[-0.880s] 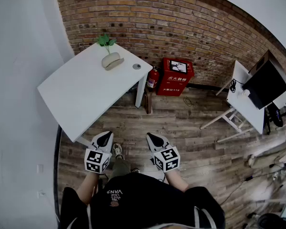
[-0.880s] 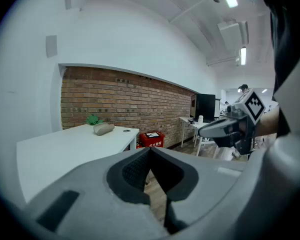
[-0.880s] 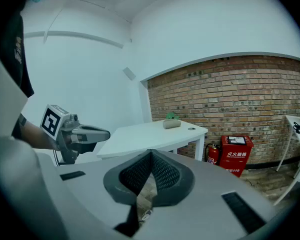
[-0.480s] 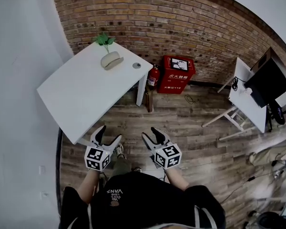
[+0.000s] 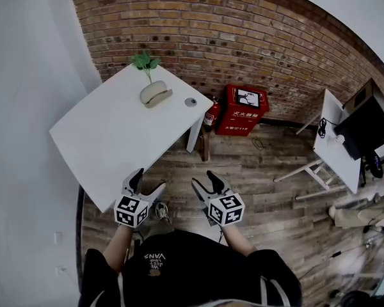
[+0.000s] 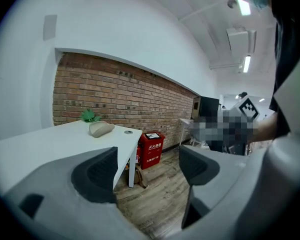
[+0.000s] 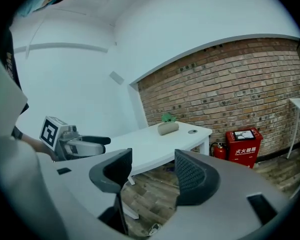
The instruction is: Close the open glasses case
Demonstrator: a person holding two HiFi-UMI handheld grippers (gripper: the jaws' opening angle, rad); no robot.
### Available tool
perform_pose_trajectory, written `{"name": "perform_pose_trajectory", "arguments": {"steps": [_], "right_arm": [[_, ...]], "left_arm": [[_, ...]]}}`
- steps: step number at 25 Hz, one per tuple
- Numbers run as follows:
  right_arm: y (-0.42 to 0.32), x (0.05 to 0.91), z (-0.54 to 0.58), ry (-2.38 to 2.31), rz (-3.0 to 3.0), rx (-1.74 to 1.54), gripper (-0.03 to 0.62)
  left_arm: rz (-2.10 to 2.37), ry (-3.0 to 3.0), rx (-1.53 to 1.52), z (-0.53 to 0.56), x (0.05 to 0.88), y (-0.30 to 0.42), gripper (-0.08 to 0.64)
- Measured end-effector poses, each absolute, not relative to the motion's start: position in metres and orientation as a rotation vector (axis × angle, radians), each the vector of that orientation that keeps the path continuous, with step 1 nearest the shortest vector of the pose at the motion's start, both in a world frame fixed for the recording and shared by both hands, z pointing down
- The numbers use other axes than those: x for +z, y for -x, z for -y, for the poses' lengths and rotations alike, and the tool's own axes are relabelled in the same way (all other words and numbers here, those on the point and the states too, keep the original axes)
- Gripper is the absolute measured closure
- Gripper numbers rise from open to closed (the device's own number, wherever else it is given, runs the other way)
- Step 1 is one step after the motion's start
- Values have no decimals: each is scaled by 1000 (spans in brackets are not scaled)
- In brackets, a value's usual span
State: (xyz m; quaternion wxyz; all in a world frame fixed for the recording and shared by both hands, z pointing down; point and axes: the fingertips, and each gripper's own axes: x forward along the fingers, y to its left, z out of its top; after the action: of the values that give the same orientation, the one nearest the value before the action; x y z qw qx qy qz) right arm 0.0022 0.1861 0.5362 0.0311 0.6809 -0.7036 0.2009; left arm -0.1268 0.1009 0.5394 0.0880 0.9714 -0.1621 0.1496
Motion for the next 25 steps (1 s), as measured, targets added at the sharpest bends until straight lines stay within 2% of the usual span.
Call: {"name": "perform_pose_trajectory", "arguments": {"steps": [5, 13, 25], "right_arm": [[-18, 534, -131, -2112, 2155, 618, 341], [-30, 533, -47, -2134, 2142, 638, 339], [-53, 549, 13, -2123, 2125, 705, 341]], "left_arm": [[442, -2898, 462, -50, 540, 107, 150], [402, -2891, 492, 31, 538, 95, 143], [431, -2845, 500, 102, 550, 85, 121]]}}
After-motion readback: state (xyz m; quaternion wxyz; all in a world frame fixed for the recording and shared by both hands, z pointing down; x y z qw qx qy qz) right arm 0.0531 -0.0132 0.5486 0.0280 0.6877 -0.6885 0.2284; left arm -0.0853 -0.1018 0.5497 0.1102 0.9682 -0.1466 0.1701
